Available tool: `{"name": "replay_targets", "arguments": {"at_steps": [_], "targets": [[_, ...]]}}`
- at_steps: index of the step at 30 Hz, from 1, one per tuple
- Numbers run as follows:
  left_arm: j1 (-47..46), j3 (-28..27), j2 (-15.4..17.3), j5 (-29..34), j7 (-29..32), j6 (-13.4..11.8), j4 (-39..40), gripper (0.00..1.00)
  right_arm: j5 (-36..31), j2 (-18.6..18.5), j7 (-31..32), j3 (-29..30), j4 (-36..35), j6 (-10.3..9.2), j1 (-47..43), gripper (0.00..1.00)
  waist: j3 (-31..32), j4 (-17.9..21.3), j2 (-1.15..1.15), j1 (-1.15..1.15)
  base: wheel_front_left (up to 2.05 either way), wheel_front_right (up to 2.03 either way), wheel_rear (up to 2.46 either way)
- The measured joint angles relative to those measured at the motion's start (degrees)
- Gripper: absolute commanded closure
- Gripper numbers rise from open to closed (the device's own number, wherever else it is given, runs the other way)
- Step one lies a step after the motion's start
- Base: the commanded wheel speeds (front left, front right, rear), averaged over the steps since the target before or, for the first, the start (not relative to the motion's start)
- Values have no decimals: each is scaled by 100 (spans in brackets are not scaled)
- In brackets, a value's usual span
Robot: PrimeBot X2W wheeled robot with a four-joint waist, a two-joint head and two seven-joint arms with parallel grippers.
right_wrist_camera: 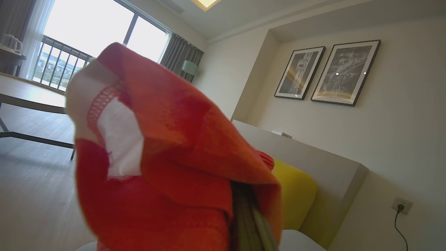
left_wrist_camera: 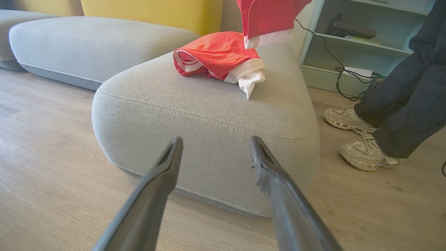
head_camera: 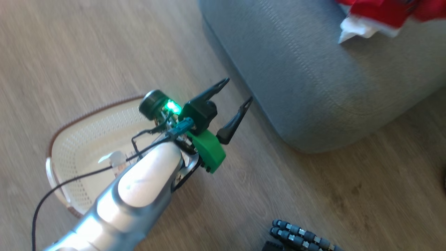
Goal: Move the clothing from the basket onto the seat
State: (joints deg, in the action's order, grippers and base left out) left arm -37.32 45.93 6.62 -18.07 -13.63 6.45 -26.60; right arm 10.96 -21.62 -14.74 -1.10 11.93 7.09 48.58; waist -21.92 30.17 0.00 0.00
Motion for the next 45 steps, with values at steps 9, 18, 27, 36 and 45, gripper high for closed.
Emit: {"name": "replay_targets", "arguments": {"at_steps": [9, 18, 27, 36, 45], "targets": [[-238, 102, 146, 52, 352, -21, 359, 0, -194, -943, 0, 410, 1033, 0, 1399, 100, -728, -292, 0, 0, 0, 0, 0], [-360, 137, 357, 144, 557, -125, 615, 0, -468, -1433, 94, 853, 2549, 0, 2608, 100, -1506, -555, 0, 1, 0, 0, 0], [-469, 136, 393, 144, 599, -248, 798, 0, -495, -1467, 154, 1228, 3934, 0, 2643, 100, -1986, -1034, 0, 1, 0, 0, 0], [-476, 125, 389, 131, 456, -303, 750, 0, -527, -1087, 92, 1181, 4864, 0, 2163, 100, -2082, -1338, 0, 0, 0, 0, 0], [-475, 123, 307, 41, 235, -346, 510, 0, -74, -815, 47, 1061, 4422, 0, 1171, 0, -1779, -1385, 0, 0, 0, 0, 0]]}}
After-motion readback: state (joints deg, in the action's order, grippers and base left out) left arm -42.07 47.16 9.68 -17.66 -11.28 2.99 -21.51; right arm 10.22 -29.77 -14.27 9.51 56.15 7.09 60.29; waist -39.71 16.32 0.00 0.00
